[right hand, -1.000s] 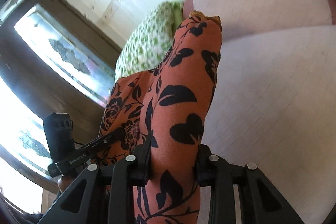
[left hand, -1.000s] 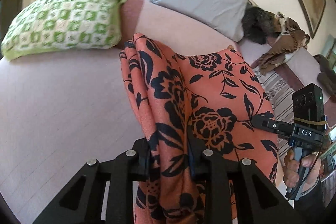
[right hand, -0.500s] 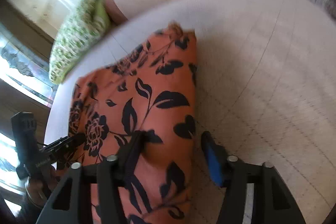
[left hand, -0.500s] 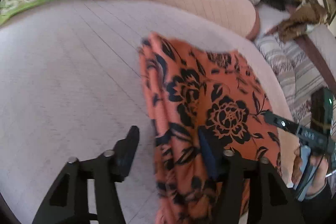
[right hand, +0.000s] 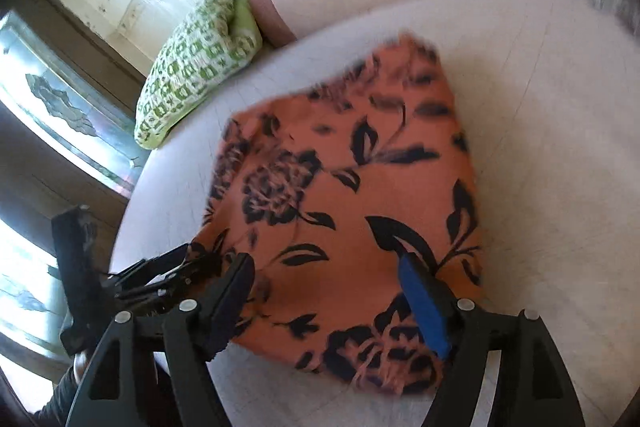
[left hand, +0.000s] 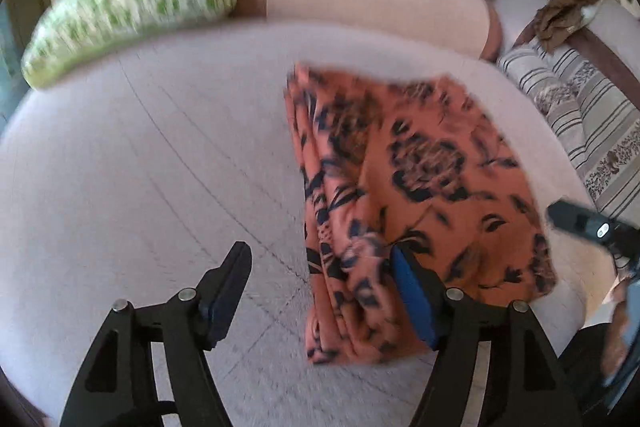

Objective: Fold small clothes

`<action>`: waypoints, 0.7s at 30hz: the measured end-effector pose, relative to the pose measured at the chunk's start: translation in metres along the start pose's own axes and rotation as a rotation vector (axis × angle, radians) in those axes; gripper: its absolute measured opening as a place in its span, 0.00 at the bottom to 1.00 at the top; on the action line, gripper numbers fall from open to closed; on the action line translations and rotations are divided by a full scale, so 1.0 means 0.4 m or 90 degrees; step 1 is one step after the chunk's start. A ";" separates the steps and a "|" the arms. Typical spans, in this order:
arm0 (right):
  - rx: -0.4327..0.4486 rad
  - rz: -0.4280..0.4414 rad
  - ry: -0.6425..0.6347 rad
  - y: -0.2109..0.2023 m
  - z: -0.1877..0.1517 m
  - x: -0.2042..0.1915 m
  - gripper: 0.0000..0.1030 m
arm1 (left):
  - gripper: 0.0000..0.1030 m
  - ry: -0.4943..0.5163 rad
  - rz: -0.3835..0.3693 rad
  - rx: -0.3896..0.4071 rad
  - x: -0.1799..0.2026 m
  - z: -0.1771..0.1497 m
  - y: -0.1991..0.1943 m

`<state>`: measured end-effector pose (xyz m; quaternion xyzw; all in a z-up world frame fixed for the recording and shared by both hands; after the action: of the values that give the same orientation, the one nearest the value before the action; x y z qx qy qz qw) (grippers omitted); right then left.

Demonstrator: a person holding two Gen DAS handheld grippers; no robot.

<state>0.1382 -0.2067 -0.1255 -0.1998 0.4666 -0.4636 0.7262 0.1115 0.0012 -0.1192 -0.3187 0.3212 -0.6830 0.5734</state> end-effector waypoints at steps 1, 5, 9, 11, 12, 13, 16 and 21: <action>0.021 -0.010 -0.027 -0.035 0.006 -0.026 0.78 | 0.80 0.015 0.012 0.013 0.013 0.000 -0.035; 0.098 -0.122 -0.092 -0.161 -0.013 -0.064 1.00 | 0.86 0.010 0.046 0.054 0.043 -0.020 -0.144; 0.053 -0.210 -0.103 -0.184 -0.087 -0.036 1.00 | 0.91 -0.032 0.036 0.066 0.042 -0.051 -0.202; 0.034 -0.227 -0.106 -0.214 -0.142 -0.018 1.00 | 0.95 -0.035 0.032 0.062 0.044 -0.063 -0.221; 0.031 -0.227 -0.106 -0.216 -0.154 -0.015 1.00 | 0.95 -0.036 0.033 0.066 0.047 -0.063 -0.225; 0.027 -0.227 -0.107 -0.220 -0.167 -0.018 1.00 | 0.95 -0.036 0.035 0.071 0.047 -0.065 -0.240; 0.026 -0.231 -0.123 -0.254 -0.189 -0.032 1.00 | 0.96 -0.032 0.040 0.085 0.058 -0.055 -0.261; 0.046 -0.238 -0.146 -0.247 -0.190 -0.072 1.00 | 0.98 -0.012 0.050 0.093 0.084 -0.048 -0.293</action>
<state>0.0204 -0.2195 -0.0768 -0.3079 0.3189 -0.5808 0.6828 0.0235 -0.0147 -0.0341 -0.2698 0.2772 -0.6783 0.6247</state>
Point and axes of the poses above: each gripper's, at about its wrist camera, not at the fingertips, and y roughly the way its jaws point, x to its right, z to its top, the point moved 3 cm from there along y, roughly the way its jaws point, and after that the axes turned 4 degrees about y, right-handed, at the moved point
